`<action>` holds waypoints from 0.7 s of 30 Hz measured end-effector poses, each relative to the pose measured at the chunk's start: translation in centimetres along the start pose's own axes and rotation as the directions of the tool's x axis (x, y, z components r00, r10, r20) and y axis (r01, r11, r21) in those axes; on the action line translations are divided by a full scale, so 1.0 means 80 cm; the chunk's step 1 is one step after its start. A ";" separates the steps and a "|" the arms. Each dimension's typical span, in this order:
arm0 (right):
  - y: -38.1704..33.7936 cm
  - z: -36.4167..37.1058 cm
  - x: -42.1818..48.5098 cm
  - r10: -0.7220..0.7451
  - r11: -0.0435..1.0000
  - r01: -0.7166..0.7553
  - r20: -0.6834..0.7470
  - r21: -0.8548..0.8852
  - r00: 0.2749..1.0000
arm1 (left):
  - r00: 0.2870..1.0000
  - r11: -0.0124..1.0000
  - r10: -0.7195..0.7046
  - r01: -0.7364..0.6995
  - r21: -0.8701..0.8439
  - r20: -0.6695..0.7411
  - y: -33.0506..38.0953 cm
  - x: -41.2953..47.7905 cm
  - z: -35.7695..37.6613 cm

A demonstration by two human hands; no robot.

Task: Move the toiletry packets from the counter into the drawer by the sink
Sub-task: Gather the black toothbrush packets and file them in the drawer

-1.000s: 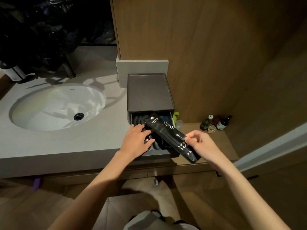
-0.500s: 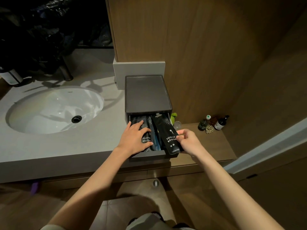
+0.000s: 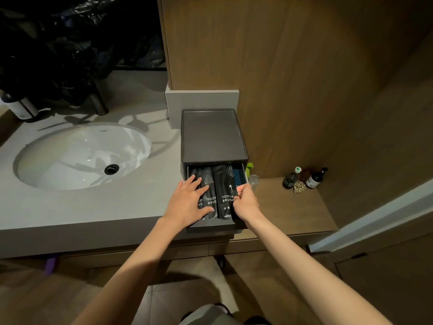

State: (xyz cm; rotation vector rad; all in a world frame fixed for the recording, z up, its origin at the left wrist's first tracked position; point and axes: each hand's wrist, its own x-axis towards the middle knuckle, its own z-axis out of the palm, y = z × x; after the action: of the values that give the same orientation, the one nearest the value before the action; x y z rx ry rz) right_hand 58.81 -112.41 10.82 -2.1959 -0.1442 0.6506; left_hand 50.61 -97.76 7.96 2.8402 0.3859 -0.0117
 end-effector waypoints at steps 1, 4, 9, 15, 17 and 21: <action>-0.001 0.000 0.001 0.002 1.000 -0.002 0.004 -0.028 1.000 | 1.000 1.000 0.002 -0.002 0.008 -0.003 0.000 0.000 0.001; -0.002 -0.002 0.004 0.006 0.997 -0.005 0.020 -0.073 1.000 | 1.000 1.000 0.004 -0.004 0.019 0.002 -0.001 0.000 0.000; -0.011 0.003 0.010 0.005 0.995 -0.001 0.036 -0.098 0.999 | 1.000 1.000 0.018 -0.018 0.008 0.012 -0.003 0.002 0.000; -0.004 0.011 0.008 -0.209 0.949 0.207 0.015 -0.236 0.978 | 0.999 1.000 0.019 -0.019 -0.015 0.045 -0.004 0.001 -0.004; 0.000 0.009 0.007 -0.321 0.899 0.322 0.053 -0.299 0.946 | 0.999 0.998 0.013 -0.010 -0.058 0.039 -0.003 0.001 -0.003; 0.010 0.003 0.013 -0.363 0.802 0.425 0.224 -0.419 0.905 | 1.000 0.993 -0.014 0.012 -0.120 -0.014 0.004 0.002 0.002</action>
State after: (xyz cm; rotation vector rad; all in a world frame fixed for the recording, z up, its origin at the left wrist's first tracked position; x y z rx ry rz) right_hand 59.48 -112.45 9.73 -2.4553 -0.8898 0.5591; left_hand 50.84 -98.05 7.90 2.7209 0.3943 0.0286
